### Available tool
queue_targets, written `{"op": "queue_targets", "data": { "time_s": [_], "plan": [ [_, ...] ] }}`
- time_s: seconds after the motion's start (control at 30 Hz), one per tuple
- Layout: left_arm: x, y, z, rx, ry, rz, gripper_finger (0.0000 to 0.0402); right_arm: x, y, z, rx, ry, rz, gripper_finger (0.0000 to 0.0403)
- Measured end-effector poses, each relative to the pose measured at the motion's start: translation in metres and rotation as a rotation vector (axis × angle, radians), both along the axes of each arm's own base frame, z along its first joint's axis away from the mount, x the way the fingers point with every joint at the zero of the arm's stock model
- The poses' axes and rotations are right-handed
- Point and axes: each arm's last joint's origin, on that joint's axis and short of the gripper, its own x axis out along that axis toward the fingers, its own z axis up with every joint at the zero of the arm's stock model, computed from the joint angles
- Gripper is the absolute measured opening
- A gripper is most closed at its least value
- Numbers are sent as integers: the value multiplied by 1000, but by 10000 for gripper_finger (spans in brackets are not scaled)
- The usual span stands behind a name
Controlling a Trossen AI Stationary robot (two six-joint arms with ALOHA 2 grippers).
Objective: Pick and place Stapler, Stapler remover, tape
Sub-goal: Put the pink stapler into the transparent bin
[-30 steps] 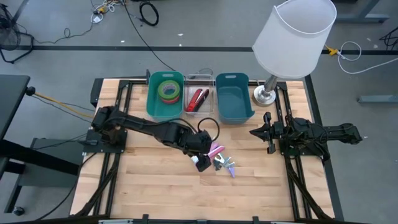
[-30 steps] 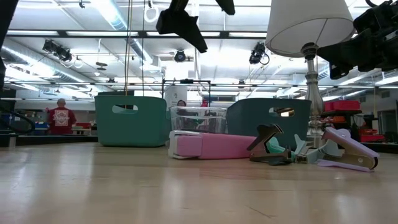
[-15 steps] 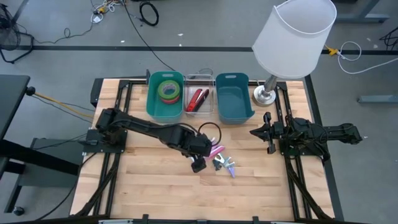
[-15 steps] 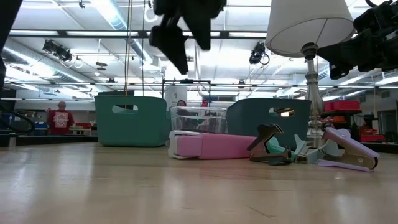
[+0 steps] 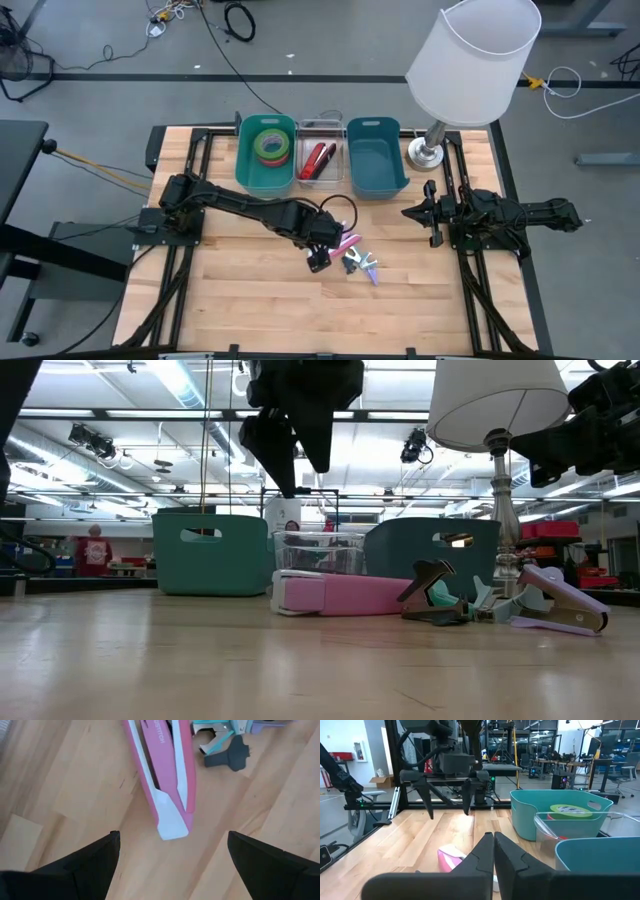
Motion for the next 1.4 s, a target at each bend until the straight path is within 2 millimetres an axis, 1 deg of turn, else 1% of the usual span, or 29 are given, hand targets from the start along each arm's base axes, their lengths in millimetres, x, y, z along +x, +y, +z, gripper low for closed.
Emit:
{"op": "queue_targets", "data": {
  "time_s": [0.23,0.33,0.7,0.93,1.4],
  "plan": [
    [6,-2,-12,1,14,-2,397,0,0,0,0,-1,0,16],
    [9,-3,-19,-2,29,0,395,0,0,0,0,-1,0,16],
    [19,-5,-56,17,122,21,398,0,0,0,0,0,0,16],
    [24,-6,-70,20,139,22,397,0,0,0,0,0,0,16],
    [32,-8,-87,6,130,39,397,0,0,0,0,1,0,16]
  ]
}}
